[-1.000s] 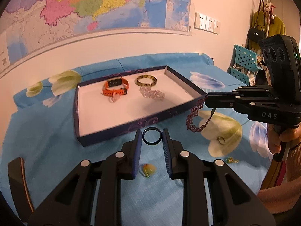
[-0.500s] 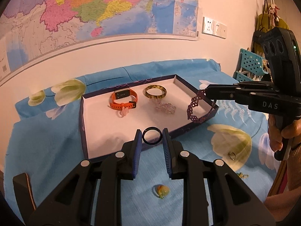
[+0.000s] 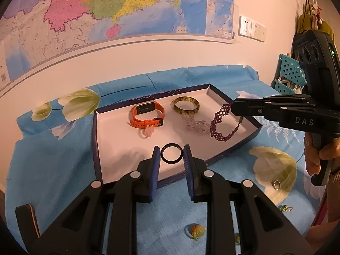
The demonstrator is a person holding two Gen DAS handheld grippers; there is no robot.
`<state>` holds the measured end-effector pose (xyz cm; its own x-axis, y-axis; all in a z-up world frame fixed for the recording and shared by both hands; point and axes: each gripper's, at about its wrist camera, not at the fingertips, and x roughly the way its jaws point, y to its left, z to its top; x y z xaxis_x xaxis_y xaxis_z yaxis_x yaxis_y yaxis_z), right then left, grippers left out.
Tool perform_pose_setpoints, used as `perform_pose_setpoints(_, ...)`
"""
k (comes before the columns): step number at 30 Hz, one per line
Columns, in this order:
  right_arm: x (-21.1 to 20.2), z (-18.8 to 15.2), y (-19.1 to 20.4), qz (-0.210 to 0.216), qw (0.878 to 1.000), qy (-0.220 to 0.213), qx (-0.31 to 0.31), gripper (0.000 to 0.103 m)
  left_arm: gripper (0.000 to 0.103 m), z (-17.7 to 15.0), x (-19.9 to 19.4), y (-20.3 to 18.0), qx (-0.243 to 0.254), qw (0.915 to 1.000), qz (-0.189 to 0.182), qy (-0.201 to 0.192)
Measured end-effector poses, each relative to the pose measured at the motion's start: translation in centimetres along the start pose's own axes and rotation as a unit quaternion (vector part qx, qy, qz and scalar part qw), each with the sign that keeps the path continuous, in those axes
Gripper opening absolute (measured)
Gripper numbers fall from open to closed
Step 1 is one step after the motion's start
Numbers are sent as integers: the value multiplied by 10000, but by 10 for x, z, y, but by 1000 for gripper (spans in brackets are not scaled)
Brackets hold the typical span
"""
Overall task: Organize jewelry
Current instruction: 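Carry the black ring with the left tool while the right tool carries the necklace into the box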
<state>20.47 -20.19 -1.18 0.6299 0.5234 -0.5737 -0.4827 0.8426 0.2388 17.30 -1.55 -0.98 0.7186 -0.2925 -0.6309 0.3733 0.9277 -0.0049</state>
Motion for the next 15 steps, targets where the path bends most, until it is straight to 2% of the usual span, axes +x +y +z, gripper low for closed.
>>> perform_pose_setpoints(15, 24, 2, -15, 120, 9993, 155, 330, 3, 22, 10, 24, 2, 56, 9999, 86, 138)
